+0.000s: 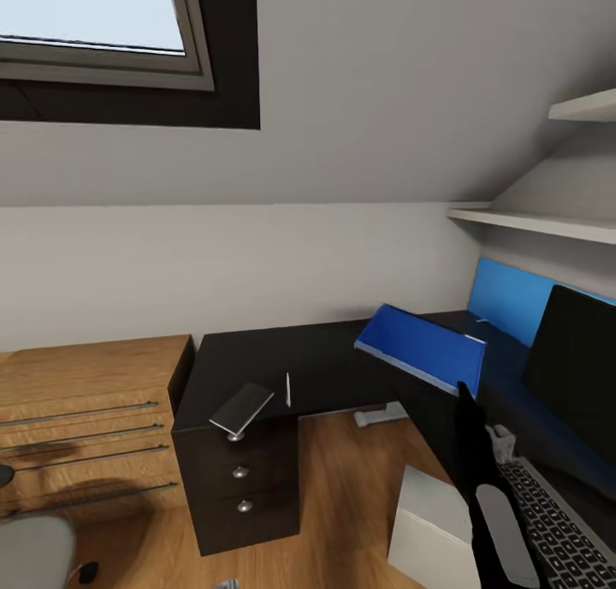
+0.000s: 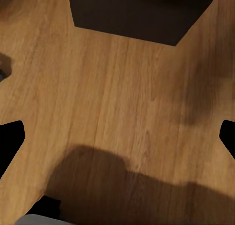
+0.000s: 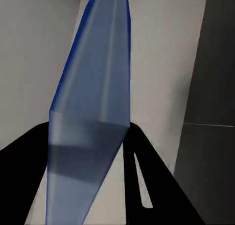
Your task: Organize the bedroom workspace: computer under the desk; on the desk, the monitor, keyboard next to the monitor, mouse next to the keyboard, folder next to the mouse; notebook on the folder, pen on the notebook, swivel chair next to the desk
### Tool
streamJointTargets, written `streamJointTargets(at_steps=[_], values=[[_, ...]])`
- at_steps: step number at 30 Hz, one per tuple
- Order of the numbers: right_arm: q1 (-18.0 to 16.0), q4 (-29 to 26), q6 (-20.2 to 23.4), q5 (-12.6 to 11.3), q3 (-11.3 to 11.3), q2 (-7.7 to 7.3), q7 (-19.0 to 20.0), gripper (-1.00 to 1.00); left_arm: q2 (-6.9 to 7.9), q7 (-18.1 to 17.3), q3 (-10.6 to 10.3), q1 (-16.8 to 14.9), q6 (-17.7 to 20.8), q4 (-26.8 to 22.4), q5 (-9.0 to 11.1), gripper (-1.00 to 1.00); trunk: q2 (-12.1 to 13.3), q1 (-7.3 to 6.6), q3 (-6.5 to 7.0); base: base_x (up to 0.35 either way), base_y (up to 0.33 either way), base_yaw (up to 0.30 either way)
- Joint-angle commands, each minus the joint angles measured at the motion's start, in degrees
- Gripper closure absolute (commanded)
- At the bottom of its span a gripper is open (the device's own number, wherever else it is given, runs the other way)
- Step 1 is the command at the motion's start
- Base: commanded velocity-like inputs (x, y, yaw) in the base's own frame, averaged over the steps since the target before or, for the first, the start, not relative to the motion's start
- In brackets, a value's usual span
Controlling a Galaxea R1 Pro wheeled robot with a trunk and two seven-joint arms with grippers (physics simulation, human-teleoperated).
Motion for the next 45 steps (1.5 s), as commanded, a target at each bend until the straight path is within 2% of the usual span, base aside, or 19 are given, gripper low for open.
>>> streamJointTargets(at_steps=[1,2,6,13,18,19,22,25,26,33,36,41,42,43,45], values=[[-0.05,0.00,-0.15,-1.69,1.90,0.25,0.84,1.00,0.04,0.43,-0.18,-0.03,0.19,-0.10,0.23,-1.00,0.37,-0.22,0.11,0.000,0.000,0.000],[-0.05,0.12,0.06,-2.11,2.68,0.33,1.04,1.00,0.02,0.42,-0.18,-0.04,0.19,-0.10,0.23,-1.00,0.37,-0.22,0.11,0.000,0.000,0.000],[-0.01,2.20,-0.02,-2.44,3.27,0.49,0.91,1.00,0.04,0.39,-0.18,-0.02,0.18,-0.10,0.23,-1.00,0.37,-0.22,0.11,0.000,0.000,0.000],[-0.03,5.71,-0.74,-1.52,3.89,0.31,-3.85,1.00,0.03,0.37,-0.18,-0.04,0.14,-0.10,0.23,-1.00,0.37,-0.22,0.11,0.000,0.000,0.000],[-0.04,6.73,-3.07,-1.41,3.98,0.41,-5.16,1.00,0.01,0.36,-0.18,-0.01,0.18,-0.10,0.30,-1.00,0.37,-0.22,0.11,0.000,0.000,0.000],[-0.04,7.21,-4.92,-1.42,4.14,0.44,-5.29,1.00,0.02,0.40,-0.18,-0.03,0.19,-0.10,0.30,-1.00,0.37,-0.22,0.11,0.000,0.000,0.000],[-0.05,8.29,-10.33,-1.46,5.67,0.46,-5.35,1.00,0.04,0.37,-0.11,-0.02,0.19,-0.10,0.31,-1.00,0.37,-0.22,0.11,0.000,0.000,0.000],[-0.05,8.55,-12.99,-1.66,7.30,0.47,-5.06,1.00,0.04,0.42,-0.10,-0.02,0.14,-0.10,0.16,-1.00,0.37,-0.22,0.11,0.000,0.000,0.000],[-0.05,8.47,-13.99,-2.21,8.21,0.47,-3.07,1.00,0.24,0.43,0.06,-0.03,0.11,-0.10,0.14,-1.00,0.37,-0.22,0.11,0.188,0.000,0.000],[-0.05,8.68,-13.94,-2.30,8.37,0.47,-1.98,1.00,0.51,0.38,0.53,-0.02,0.18,-1.82,0.28,-1.00,0.37,-0.22,0.11,0.298,0.000,0.000],[-0.05,8.58,-13.89,-2.60,8.09,0.45,-1.93,1.00,1.83,0.34,0.52,-0.01,0.17,-4.16,0.39,-1.00,0.37,-0.22,0.11,0.327,0.000,0.000],[-0.05,8.39,-14.13,-4.83,7.79,0.19,-2.24,1.00,4.36,0.20,0.36,-0.03,-0.09,-4.69,0.56,-1.00,0.37,-0.22,0.11,0.320,0.000,0.000],[-0.05,8.42,-14.17,-4.86,7.81,0.16,-2.29,1.00,4.61,0.19,0.26,-0.01,-0.60,-4.04,0.62,-1.00,0.37,-0.22,0.11,0.215,0.000,0.000],[-0.05,8.75,-14.53,-4.80,7.79,0.13,-2.65,1.00,4.64,0.12,0.06,0.00,-2.76,-1.75,0.62,-1.00,0.37,-0.22,0.11,0.071,0.000,0.000],[-0.05,8.84,-15.72,-4.74,7.78,0.11,-3.52,1.00,4.58,0.10,-0.19,0.01,-3.70,-0.05,0.62,-1.00,0.37,-0.22,0.11,0.046,0.000,0.000]])
